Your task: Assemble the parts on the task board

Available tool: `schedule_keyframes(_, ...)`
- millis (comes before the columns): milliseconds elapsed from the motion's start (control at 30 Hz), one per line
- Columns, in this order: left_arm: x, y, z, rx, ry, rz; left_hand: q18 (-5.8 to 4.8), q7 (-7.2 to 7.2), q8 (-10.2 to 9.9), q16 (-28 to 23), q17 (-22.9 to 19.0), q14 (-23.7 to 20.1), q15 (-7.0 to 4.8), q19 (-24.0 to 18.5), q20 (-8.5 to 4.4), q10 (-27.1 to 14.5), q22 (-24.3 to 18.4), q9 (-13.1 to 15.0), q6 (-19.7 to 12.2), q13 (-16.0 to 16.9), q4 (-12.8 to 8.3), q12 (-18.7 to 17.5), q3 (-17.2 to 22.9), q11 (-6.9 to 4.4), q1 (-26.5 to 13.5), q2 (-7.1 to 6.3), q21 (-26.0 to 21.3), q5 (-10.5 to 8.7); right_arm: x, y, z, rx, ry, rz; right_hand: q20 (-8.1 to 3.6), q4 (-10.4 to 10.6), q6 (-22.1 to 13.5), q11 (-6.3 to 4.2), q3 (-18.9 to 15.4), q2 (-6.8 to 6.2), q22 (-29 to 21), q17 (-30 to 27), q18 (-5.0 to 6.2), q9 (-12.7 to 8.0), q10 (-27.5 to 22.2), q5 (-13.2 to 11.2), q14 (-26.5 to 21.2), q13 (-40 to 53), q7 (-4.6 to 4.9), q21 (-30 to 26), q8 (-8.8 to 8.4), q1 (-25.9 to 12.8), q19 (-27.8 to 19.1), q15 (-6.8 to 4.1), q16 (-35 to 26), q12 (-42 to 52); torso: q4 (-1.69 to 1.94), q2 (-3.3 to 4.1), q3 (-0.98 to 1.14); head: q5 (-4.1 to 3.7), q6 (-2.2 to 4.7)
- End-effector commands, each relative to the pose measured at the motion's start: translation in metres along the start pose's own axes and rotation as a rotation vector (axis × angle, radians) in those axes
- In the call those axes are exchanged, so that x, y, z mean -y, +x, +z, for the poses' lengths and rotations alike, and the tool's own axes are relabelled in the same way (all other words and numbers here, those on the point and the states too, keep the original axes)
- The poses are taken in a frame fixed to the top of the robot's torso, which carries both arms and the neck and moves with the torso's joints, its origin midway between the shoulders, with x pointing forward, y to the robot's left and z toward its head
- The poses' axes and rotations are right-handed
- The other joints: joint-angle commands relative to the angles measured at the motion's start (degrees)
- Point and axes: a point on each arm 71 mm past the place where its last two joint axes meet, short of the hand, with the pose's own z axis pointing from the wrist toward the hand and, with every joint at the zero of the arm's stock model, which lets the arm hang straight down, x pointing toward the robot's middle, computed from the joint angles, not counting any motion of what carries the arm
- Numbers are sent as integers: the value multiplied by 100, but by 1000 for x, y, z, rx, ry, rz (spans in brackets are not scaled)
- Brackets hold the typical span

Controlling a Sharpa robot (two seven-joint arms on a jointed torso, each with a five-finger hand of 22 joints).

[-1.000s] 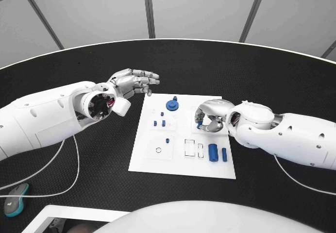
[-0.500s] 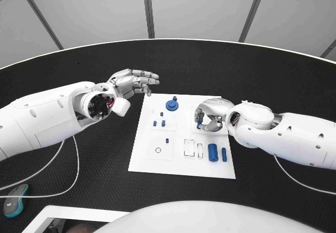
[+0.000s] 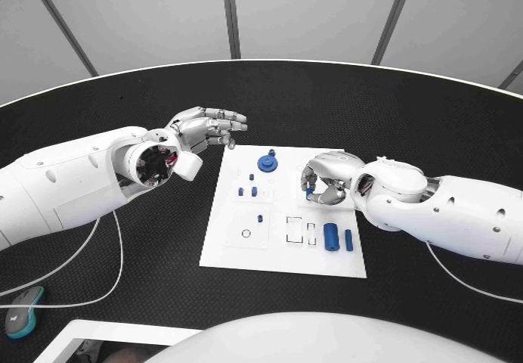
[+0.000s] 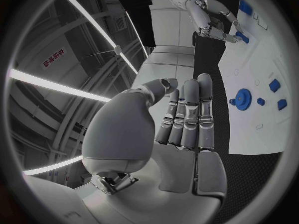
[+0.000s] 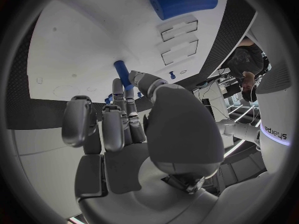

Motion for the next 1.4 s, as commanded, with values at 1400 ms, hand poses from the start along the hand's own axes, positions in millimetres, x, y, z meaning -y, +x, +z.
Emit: schedule_keyframes(1400, -1, 3, 6, -11, 1, -1, 97, 38, -39, -20, -14, -47, 3, -48, 0, -53, 13, -13, 7, -10, -6, -7, -28, 11, 31, 64, 46, 18, -82, -36, -16, 127, -217, 97, -56, -130, 89, -66, 124, 102, 491, 245, -3, 155, 205, 50, 343, 63, -17, 104, 79, 102, 179, -62, 35, 27, 31, -3, -10, 14, 65)
